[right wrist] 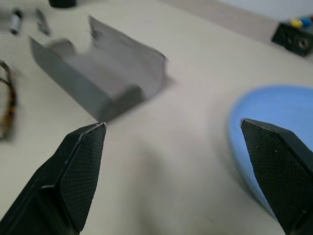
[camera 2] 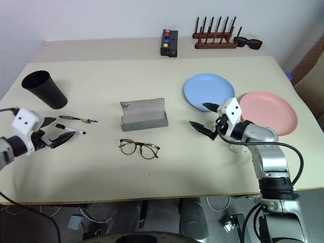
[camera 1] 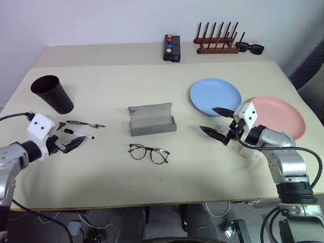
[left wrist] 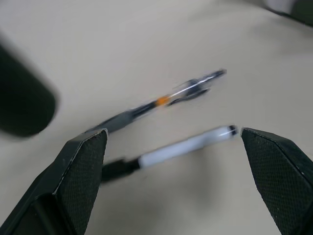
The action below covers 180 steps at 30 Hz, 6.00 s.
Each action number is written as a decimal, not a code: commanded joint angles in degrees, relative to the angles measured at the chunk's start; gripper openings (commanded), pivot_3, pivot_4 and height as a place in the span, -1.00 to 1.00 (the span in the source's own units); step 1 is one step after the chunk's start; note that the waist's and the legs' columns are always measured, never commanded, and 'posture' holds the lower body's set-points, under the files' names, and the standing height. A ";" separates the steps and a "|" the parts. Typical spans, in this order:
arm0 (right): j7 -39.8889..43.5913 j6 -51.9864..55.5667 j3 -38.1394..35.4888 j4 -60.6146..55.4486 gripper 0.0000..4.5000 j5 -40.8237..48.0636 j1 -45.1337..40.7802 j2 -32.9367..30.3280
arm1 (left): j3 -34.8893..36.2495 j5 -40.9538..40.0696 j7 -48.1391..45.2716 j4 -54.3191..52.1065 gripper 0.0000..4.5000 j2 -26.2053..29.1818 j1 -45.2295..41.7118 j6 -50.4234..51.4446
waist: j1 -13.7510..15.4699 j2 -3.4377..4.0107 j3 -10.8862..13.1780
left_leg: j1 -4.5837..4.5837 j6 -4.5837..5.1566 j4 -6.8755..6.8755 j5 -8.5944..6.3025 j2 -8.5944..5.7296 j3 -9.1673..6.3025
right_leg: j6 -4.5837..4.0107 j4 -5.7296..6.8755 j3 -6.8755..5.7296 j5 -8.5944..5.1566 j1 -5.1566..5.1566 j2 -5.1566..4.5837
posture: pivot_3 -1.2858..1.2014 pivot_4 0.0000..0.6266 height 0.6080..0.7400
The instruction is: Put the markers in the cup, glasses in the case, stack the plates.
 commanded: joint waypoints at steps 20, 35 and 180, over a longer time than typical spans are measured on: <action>-4.86 6.44 0.18 -8.91 1.00 2.99 -0.23 0.09 | -26.65 18.67 -31.02 40.60 0.38 -0.67 -33.62 -12.23 | 0.17 0.09 -0.05 | 0.00 0.02 0.08 0.02 0.01 0.02 | 0.26 0.33 0.01 0.11 -0.09 0.05 | 0.03 -0.52 0.91; 1.71 14.78 8.42 -20.81 1.00 9.39 -0.90 -0.32 | -19.30 13.94 -30.18 29.88 -0.99 -0.64 -25.42 -11.27 | -0.15 0.18 -0.10 | 0.01 0.03 0.03 0.01 0.01 0.00 | 0.34 0.31 0.02 0.06 -0.09 0.02 | 0.03 -0.52 0.91; -4.97 0.34 18.30 -8.02 1.00 2.96 -10.92 22.25 | 6.18 10.93 24.26 33.21 -0.98 -10.35 -48.36 -32.56 | -1.64 -0.25 -0.04 | -0.05 -0.09 0.03 0.12 0.02 -0.14 | 0.29 0.97 0.07 0.10 -0.58 0.13 | 0.03 -0.52 0.91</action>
